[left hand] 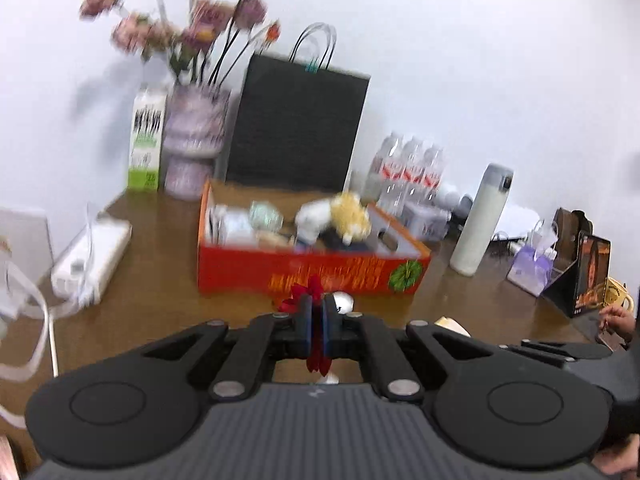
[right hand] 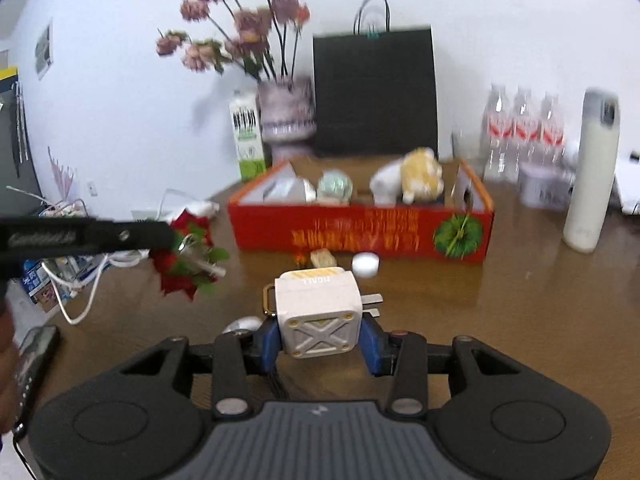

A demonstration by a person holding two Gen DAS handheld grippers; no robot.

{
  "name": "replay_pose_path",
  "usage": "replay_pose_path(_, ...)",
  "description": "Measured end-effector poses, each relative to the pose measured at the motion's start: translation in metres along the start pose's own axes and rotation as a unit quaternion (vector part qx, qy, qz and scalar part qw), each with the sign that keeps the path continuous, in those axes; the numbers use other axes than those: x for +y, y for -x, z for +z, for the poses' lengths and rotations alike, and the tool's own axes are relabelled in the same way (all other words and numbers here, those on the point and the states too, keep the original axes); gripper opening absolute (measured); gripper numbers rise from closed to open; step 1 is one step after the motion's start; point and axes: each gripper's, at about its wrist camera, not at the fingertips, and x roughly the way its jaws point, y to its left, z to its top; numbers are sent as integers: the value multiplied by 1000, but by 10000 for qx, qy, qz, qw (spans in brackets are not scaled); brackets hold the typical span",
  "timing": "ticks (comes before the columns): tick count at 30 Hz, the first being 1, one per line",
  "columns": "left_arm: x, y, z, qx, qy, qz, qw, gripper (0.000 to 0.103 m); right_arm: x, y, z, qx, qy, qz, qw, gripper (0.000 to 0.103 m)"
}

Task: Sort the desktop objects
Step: 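Carry the rose and charger into the box and open both tools, then move both tools back over the table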

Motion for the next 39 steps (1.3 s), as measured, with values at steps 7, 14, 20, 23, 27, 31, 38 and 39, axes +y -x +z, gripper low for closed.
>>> replay_pose_path(7, -1, -41, 75, -77, -448, 105, 9989, 5, -26, -10, 71, -391, 138, -425, 9982, 40)
replay_pose_path(14, 24, -175, 120, 775, -371, 142, 9962, 6, -66, -109, 150, 267, -186, -98, 9994, 40)
replay_pose_path(20, 60, -273, 129, 1274, -28, 567, 9902, 48, -63, -232, 189, 1075, -210, -184, 9938, 41)
replay_pose_path(23, 74, -285, 136, 1168, 83, 874, 9893, 81, -65, -273, 197, 1370, -372, -267, 9895, 53)
replay_pose_path(27, 73, -258, 139, 924, 195, 1006, 9904, 82, -66, -265, 203, 1023, -343, -374, 9935, 66)
replay_pose_path(31, 48, -211, 123, 704, -38, 1167, 9907, 94, -63, -228, 193, 797, -176, -485, 9955, 70)
replay_pose_path(38, 3, -118, 55, 457, -78, 696, 9965, 103, -55, -127, 125, 473, 276, -357, 9979, 81)
replay_pose_path(39, -4, -110, 44, 492, -210, 702, 9961, 103, -54, -116, 114, 480, 303, -385, 9976, 81)
